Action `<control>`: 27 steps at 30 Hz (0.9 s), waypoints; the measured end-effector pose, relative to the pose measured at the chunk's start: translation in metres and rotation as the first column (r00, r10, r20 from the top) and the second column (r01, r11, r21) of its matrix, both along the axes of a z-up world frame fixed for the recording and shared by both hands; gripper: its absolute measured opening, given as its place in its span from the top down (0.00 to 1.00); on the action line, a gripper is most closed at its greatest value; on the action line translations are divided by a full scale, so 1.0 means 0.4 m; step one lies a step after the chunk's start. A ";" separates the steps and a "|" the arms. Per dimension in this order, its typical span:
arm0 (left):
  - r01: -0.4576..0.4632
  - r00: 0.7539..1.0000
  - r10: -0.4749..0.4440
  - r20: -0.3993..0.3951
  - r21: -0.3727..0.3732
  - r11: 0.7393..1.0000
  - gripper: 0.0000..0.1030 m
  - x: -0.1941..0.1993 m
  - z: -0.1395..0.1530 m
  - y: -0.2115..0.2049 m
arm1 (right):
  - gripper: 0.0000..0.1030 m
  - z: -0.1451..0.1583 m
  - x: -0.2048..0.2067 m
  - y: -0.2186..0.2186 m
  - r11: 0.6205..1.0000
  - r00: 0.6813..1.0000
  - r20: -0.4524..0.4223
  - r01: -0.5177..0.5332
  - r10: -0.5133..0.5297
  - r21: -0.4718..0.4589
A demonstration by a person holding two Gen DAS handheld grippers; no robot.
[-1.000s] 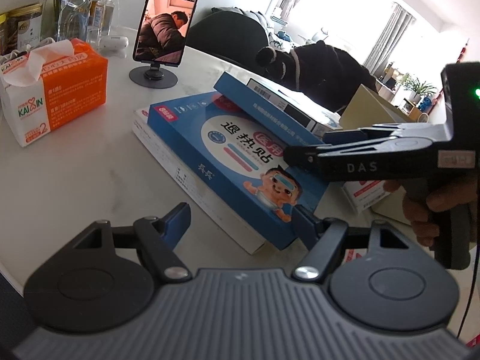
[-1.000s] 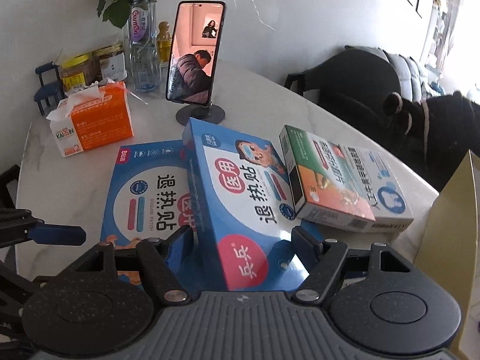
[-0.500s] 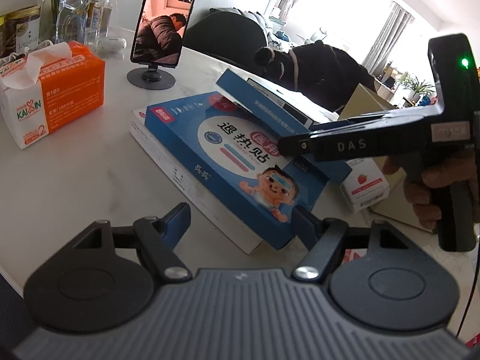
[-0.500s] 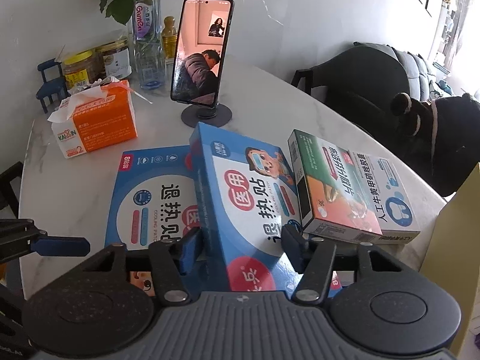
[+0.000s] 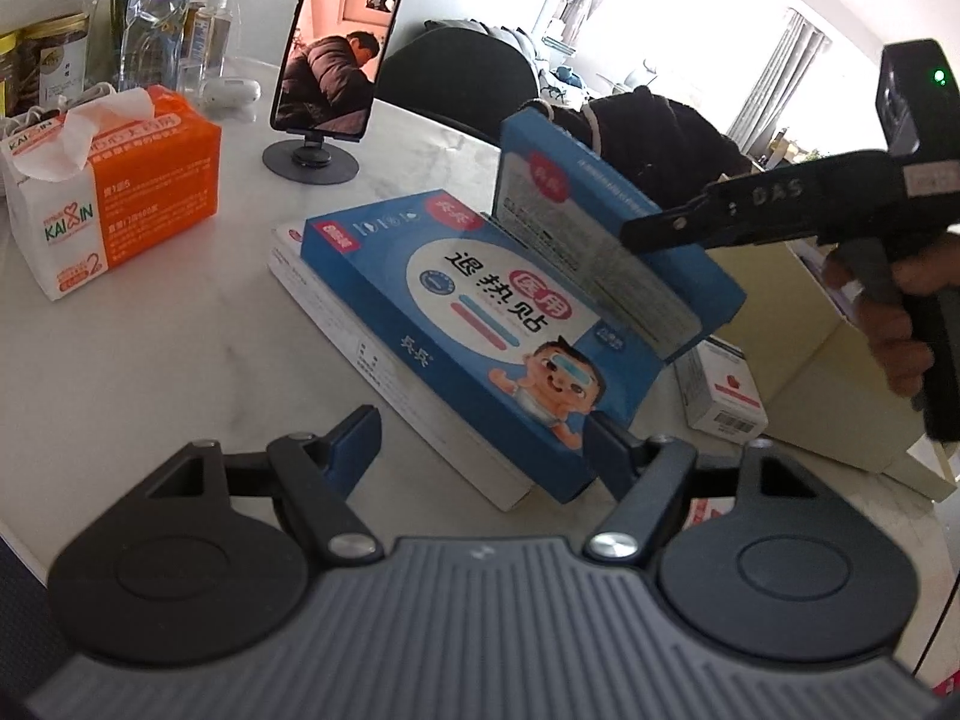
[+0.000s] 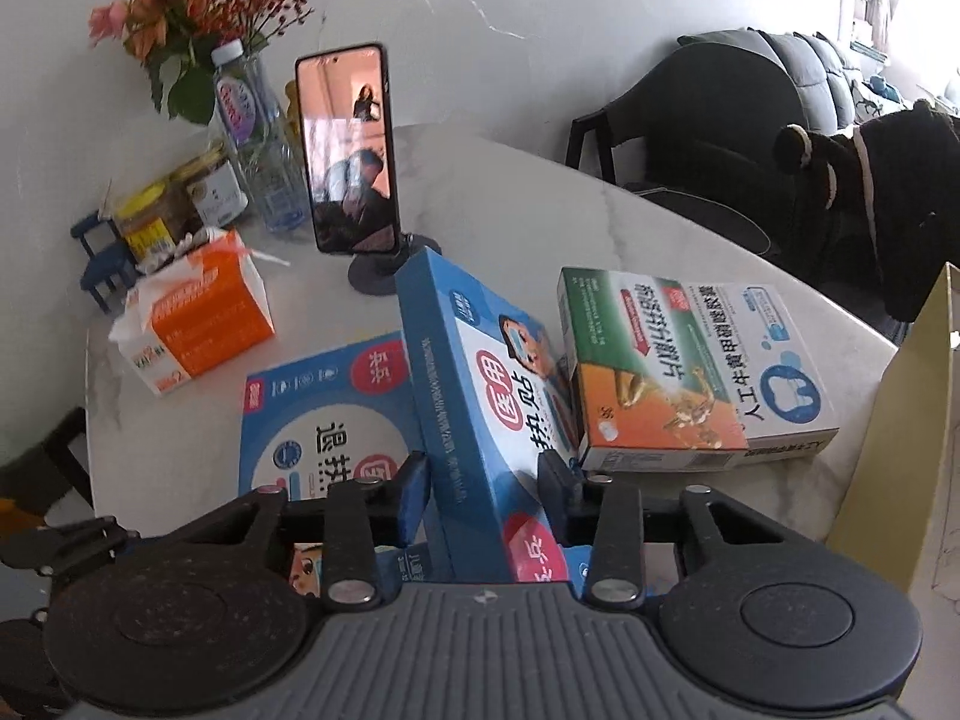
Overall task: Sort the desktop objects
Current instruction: 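Carry the thin blue box with the right gripper over the tan box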
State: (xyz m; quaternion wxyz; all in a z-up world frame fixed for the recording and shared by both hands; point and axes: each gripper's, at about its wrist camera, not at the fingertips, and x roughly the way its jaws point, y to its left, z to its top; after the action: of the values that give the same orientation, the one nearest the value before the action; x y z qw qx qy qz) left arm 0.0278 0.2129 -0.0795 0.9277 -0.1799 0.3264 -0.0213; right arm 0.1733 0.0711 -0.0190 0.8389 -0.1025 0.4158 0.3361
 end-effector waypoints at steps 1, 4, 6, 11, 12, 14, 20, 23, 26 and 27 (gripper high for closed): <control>-0.001 1.000 0.001 0.001 0.000 1.000 0.28 0.000 0.001 0.001 | 0.63 0.003 0.004 -0.001 1.000 1.000 0.000 0.003 -0.003 -0.003; -0.003 1.000 0.003 0.001 -0.001 1.000 0.28 0.001 0.000 0.001 | 0.67 0.012 0.014 -0.005 1.000 1.000 0.001 0.014 -0.014 -0.012; -0.003 1.000 0.003 0.000 -0.001 1.000 0.28 0.003 0.000 0.001 | 0.69 0.018 0.022 -0.008 1.000 1.000 0.001 0.021 -0.021 -0.018; 0.001 1.000 -0.001 0.001 0.000 1.000 0.28 0.005 0.001 -0.004 | 0.71 0.033 0.040 -0.014 0.999 0.999 0.003 0.038 -0.038 -0.032; 0.003 1.000 -0.003 0.001 0.001 1.000 0.28 0.005 0.002 -0.006 | 0.71 0.036 0.043 -0.016 0.999 0.999 0.003 0.041 -0.041 -0.035; 0.005 1.000 -0.005 0.002 0.004 1.000 0.28 0.005 0.004 -0.009 | 0.71 0.035 0.049 -0.011 0.998 0.999 0.003 0.041 -0.041 -0.051; 0.008 1.000 -0.008 0.006 0.012 1.000 0.28 0.003 0.010 -0.012 | 0.70 0.018 0.064 0.013 0.993 0.999 -0.011 0.035 -0.037 -0.112; 0.007 1.000 -0.007 0.008 0.013 1.000 0.28 0.003 0.012 -0.012 | 0.69 0.008 0.072 0.026 0.990 0.999 -0.027 0.042 -0.046 -0.133; 0.007 1.000 -0.007 0.011 0.014 1.000 0.28 0.000 0.016 -0.013 | 0.69 0.002 0.075 0.035 0.988 0.998 -0.034 0.047 -0.053 -0.145; 0.006 1.000 -0.007 0.012 0.015 1.000 0.28 -0.001 0.018 -0.013 | 0.70 0.002 0.074 0.037 0.988 0.998 -0.032 0.045 -0.050 -0.148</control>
State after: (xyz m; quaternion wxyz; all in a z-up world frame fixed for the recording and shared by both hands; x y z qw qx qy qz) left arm 0.0272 0.2078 -0.0724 0.9309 -0.1716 0.3215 -0.0229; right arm 0.2028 0.0857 -0.0182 0.8293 -0.1482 0.4565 0.2862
